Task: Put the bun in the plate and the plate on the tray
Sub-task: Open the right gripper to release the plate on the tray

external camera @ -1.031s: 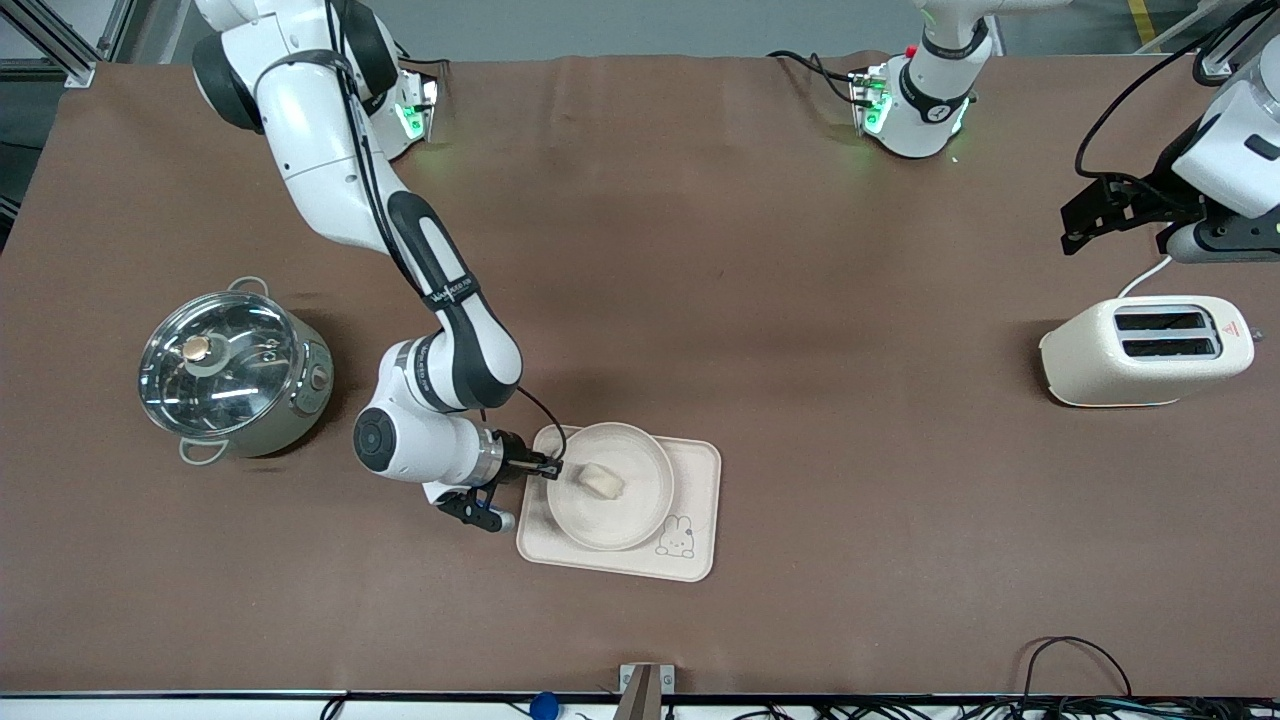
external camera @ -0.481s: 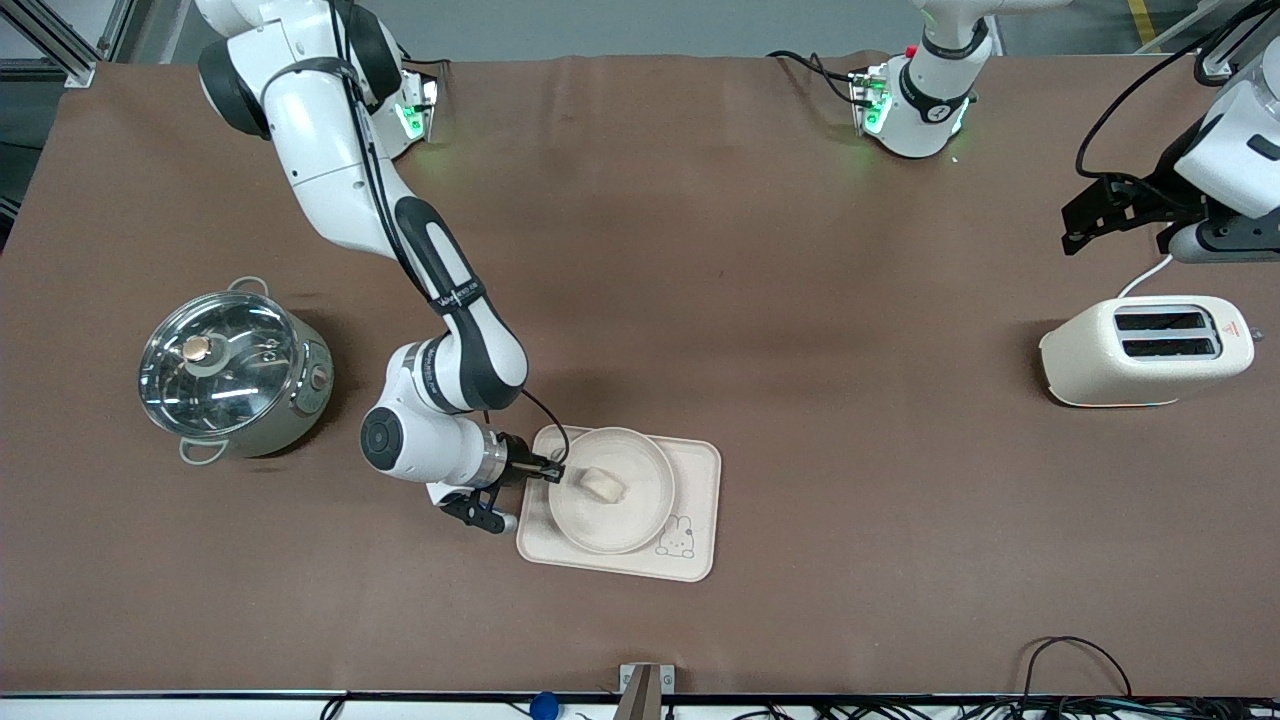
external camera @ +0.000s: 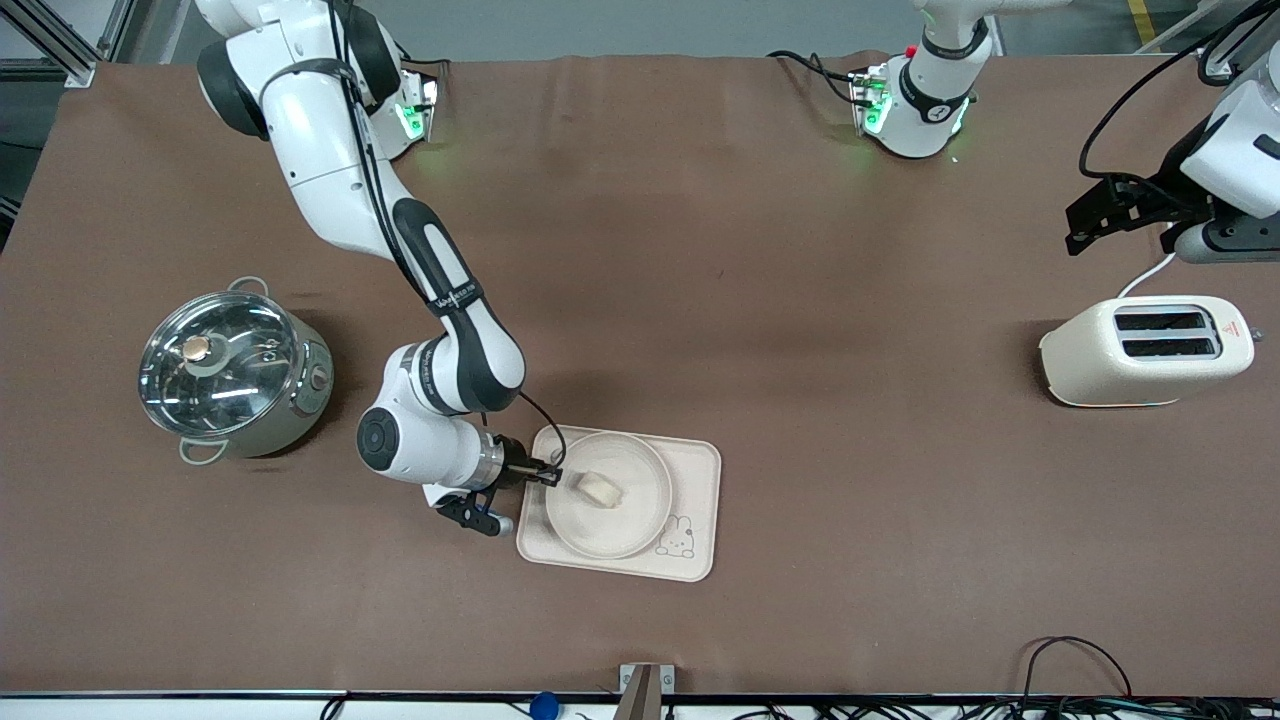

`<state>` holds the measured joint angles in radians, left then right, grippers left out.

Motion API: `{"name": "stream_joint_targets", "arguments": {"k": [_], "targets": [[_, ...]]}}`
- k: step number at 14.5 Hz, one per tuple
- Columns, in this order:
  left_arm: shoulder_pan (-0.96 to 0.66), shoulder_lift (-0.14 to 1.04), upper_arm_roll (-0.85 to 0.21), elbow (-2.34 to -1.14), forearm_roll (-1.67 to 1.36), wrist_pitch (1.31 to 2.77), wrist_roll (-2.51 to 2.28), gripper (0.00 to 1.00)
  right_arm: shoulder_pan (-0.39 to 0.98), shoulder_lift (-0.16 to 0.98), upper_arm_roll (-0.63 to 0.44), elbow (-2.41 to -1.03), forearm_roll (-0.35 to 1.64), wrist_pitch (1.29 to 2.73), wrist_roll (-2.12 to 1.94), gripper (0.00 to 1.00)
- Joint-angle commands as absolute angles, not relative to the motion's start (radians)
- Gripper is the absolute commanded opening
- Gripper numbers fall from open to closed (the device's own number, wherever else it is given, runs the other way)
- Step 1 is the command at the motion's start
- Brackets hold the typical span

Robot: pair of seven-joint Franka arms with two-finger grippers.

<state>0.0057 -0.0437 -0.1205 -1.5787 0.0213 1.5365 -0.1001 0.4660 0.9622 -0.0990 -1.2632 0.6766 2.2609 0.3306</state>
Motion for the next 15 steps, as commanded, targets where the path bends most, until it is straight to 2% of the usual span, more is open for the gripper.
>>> {"name": "stream_joint_targets", "arguments": {"k": [1, 6, 8, 9, 11, 15], "targets": [[0.011, -0.063, -0.118, -1.582, 0.003, 1.528, -0.086, 1.0, 0.453, 0.994, -0.087, -1.218, 0.664, 2.261, 0.357, 0.0], [0.011, -0.063, -0.118, -1.582, 0.003, 1.522, -0.086, 1.0, 0.456, 0.996, -0.087, -1.21, 0.664, 2.26, 0.365, 0.03], [0.011, -0.063, -0.118, -1.582, 0.003, 1.522, -0.086, 1.0, 0.462, 0.996, -0.087, -1.212, 0.664, 2.26, 0.365, 0.23], [0.011, -0.063, -0.118, -1.582, 0.003, 1.522, -0.086, 1.0, 0.465, 0.996, -0.087, -1.213, 0.664, 2.261, 0.365, 0.51], [0.011, -0.063, -0.118, -1.582, 0.003, 1.522, -0.086, 1.0, 0.465, 0.993, -0.087, -1.216, 0.664, 2.258, 0.367, 0.65], [0.011, -0.063, -0.118, -1.582, 0.003, 1.522, -0.086, 1.0, 0.453, 0.939, -0.087, -1.255, 0.666, 2.232, 0.365, 1.0]]}}
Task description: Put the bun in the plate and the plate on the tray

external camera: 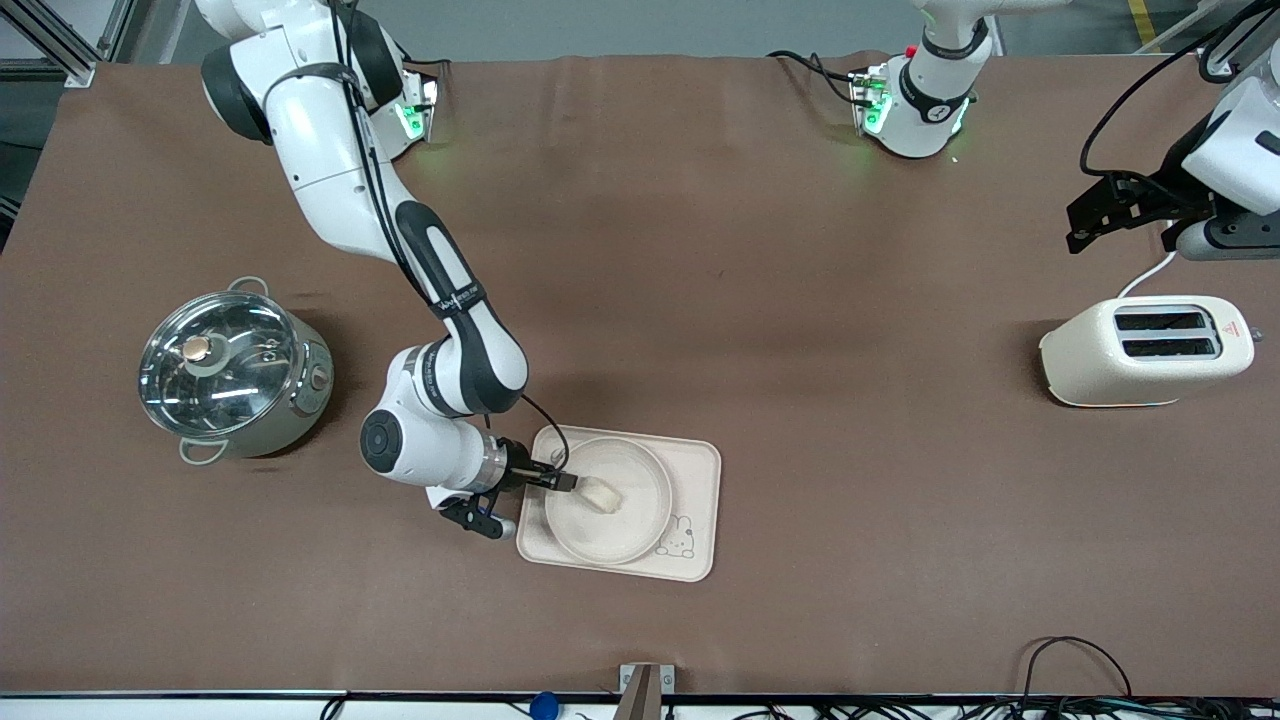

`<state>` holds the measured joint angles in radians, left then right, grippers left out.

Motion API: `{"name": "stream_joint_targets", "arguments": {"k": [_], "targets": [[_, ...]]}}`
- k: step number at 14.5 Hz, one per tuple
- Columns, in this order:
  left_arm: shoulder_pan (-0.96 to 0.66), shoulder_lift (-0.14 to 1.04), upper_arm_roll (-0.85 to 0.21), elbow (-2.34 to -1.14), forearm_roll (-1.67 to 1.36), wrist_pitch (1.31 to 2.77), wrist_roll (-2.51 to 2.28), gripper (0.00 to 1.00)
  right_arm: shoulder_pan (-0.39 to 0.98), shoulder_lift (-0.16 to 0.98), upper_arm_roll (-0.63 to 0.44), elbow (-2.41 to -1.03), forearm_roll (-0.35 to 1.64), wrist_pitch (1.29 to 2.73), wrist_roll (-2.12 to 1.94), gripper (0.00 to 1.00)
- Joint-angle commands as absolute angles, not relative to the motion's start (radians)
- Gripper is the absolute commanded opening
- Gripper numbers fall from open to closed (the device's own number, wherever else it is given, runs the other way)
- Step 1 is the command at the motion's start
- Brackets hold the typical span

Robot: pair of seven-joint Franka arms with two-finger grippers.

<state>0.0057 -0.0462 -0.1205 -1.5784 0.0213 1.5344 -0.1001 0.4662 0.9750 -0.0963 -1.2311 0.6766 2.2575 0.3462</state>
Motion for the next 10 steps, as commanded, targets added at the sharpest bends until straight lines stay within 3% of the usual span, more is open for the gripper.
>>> {"name": "stream_joint_targets", "arguments": {"k": [1, 7, 10], "targets": [[0.011, -0.063, -0.118, -1.582, 0.003, 1.52, -0.086, 1.0, 0.446, 0.921, -0.087, -1.278, 0.664, 2.23, 0.364, 1.0], [0.009, -0.063, -0.118, -1.58, 0.005, 1.52, -0.086, 1.0, 0.41, 0.832, -0.091, -1.338, 0.661, 2.151, 0.348, 1.0], [0.009, -0.06, -0.121, -1.58, 0.006, 1.52, -0.084, 1.0, 0.381, 0.703, -0.097, -1.448, 0.657, 2.152, 0.353, 1.0]]}}
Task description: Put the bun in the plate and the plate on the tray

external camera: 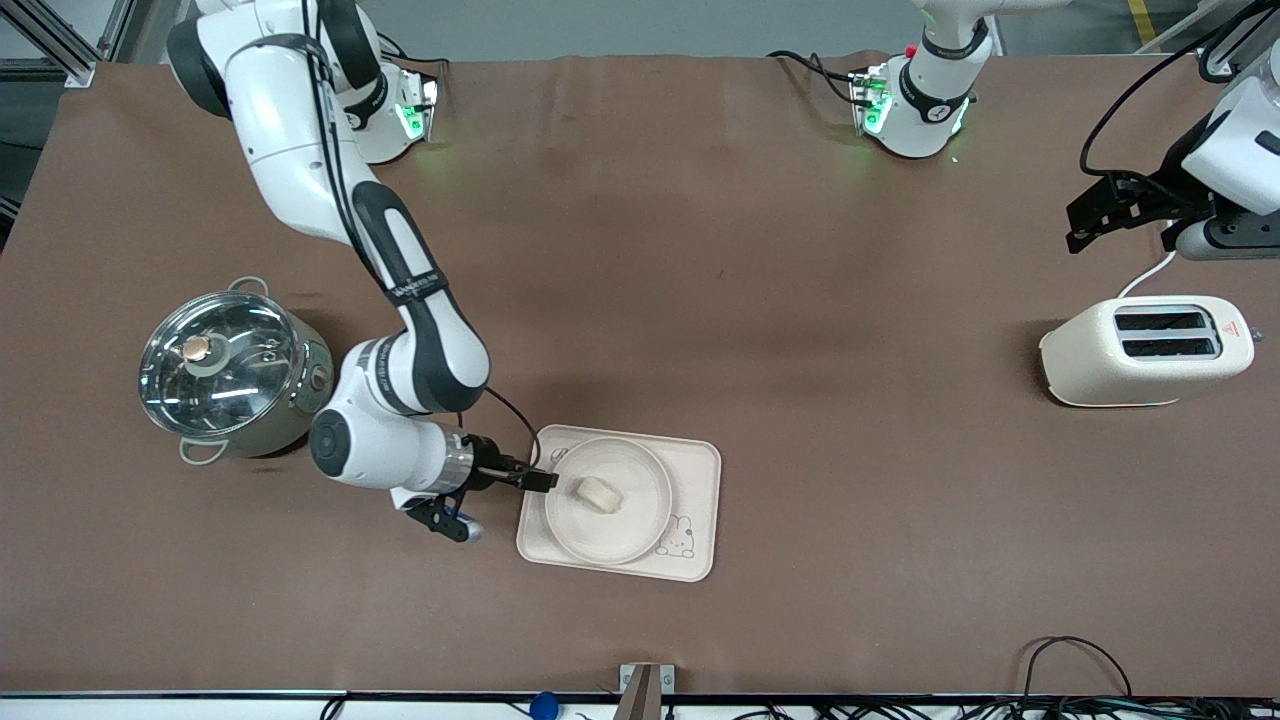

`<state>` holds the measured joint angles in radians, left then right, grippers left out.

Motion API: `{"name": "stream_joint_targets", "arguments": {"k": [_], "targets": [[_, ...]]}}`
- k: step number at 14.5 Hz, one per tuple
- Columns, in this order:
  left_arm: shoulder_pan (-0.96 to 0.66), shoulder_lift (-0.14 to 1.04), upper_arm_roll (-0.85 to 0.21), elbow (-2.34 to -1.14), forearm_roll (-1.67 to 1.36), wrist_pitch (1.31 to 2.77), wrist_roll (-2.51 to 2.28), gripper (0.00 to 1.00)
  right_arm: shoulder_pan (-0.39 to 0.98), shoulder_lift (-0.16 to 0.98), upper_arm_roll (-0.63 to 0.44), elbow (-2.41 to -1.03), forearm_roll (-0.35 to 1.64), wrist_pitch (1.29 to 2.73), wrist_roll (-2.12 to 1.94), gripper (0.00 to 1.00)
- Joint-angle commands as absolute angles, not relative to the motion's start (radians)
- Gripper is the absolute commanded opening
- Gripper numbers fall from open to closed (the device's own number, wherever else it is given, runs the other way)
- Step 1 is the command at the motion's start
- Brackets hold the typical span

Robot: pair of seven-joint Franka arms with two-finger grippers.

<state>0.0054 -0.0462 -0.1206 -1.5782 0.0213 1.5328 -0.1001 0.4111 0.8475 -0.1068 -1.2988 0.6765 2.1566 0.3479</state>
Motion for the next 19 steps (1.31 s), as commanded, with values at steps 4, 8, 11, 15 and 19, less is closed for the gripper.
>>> {"name": "stream_joint_targets", "arguments": {"k": [4, 8, 11, 15, 19], "targets": [[0.008, -0.055, -0.124, -1.575, 0.009, 1.52, -0.084, 1.0, 0.217, 0.519, -0.113, -1.514, 0.646, 1.989, 0.107, 1.0], [0.005, -0.052, -0.126, -1.575, 0.008, 1.523, -0.084, 1.0, 0.108, 0.364, -0.152, -1.505, 0.467, 1.752, 0.052, 1.0], [0.002, -0.049, -0.126, -1.575, 0.008, 1.526, -0.086, 1.0, 0.088, 0.206, -0.158, -1.512, 0.326, 1.555, 0.055, 1.0], [-0.002, -0.048, -0.127, -1.575, 0.008, 1.528, -0.086, 1.0, 0.068, 0.069, -0.147, -1.511, 0.076, 1.477, 0.045, 1.0], [-0.003, -0.026, -0.127, -1.53, 0.008, 1.516, -0.089, 1.0, 0.009, -0.047, -0.074, -1.511, 0.0, 1.408, 0.026, 1.0]]}}
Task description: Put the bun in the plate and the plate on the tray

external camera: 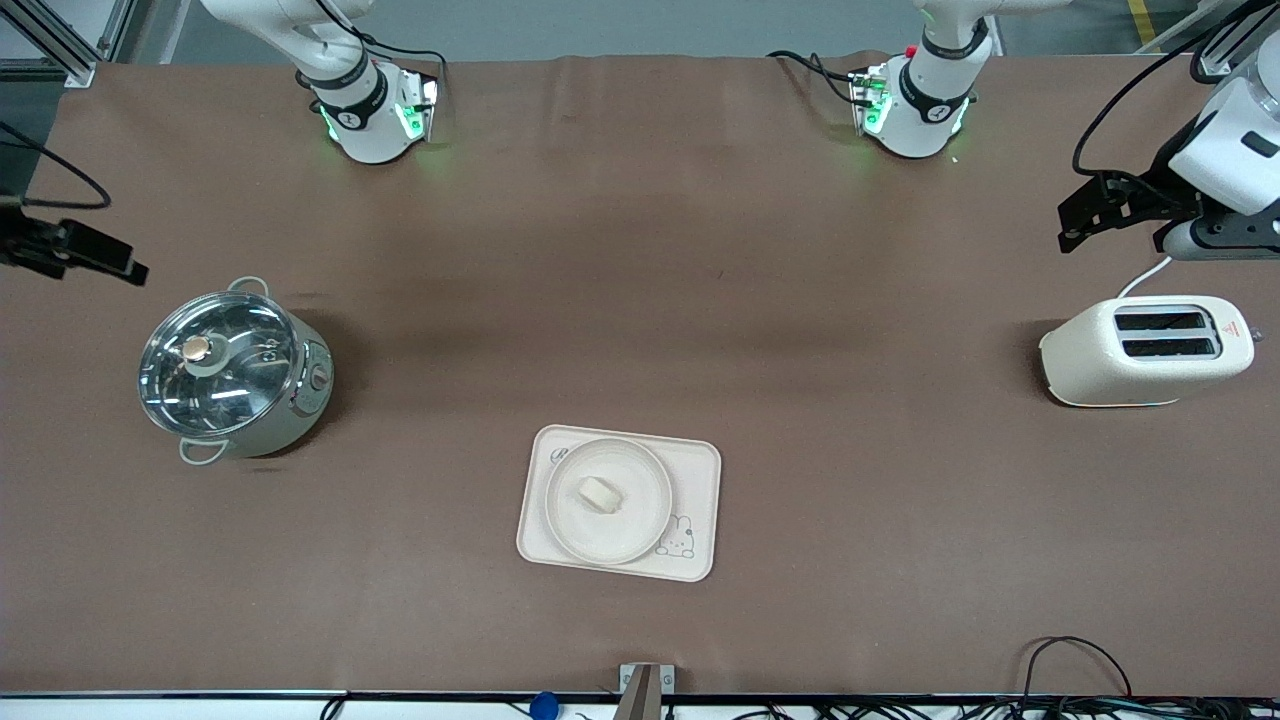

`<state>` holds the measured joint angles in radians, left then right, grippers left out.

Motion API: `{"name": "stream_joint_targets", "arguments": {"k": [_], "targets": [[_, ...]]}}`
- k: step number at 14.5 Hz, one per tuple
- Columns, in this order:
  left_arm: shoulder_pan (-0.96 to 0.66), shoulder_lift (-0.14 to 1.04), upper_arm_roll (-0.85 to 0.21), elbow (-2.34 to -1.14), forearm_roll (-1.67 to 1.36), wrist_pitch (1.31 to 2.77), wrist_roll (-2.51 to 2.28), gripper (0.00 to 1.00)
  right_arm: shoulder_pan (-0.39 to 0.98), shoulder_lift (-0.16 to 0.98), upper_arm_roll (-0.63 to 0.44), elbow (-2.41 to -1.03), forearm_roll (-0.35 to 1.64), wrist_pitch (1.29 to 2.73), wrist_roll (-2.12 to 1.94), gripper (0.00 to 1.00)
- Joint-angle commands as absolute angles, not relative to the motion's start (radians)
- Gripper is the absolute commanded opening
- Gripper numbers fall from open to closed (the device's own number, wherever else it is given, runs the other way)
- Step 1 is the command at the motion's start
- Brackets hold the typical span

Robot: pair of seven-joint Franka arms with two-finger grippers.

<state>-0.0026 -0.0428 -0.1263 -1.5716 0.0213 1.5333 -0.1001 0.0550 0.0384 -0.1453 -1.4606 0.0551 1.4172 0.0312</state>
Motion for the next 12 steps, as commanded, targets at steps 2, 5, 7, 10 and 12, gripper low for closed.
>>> {"name": "stream_joint_targets", "arguments": {"k": [2, 5, 7, 10, 12], "targets": [[-0.002, -0.026, -0.127, -1.528, 0.006, 1.516, -0.089, 1.0, 0.0, -0.063, -0.064, -1.514, -0.026, 1.408, 0.026, 1.0], [-0.002, -0.026, -0.127, -1.529, 0.009, 1.516, -0.091, 1.0, 0.006, -0.063, -0.064, -1.511, -0.029, 1.407, 0.025, 1.0], [-0.005, -0.026, -0.127, -1.528, 0.011, 1.516, -0.092, 1.0, 0.008, -0.063, -0.064, -1.513, -0.029, 1.405, 0.023, 1.0], [-0.006, -0.026, -0.129, -1.529, 0.011, 1.516, -0.091, 1.0, 0.023, -0.063, -0.058, -1.513, -0.029, 1.396, 0.026, 1.0], [-0.006, -0.026, -0.129, -1.529, 0.011, 1.516, -0.089, 1.0, 0.023, -0.06, -0.058, -1.513, -0.041, 1.397, 0.021, 1.0]]}}
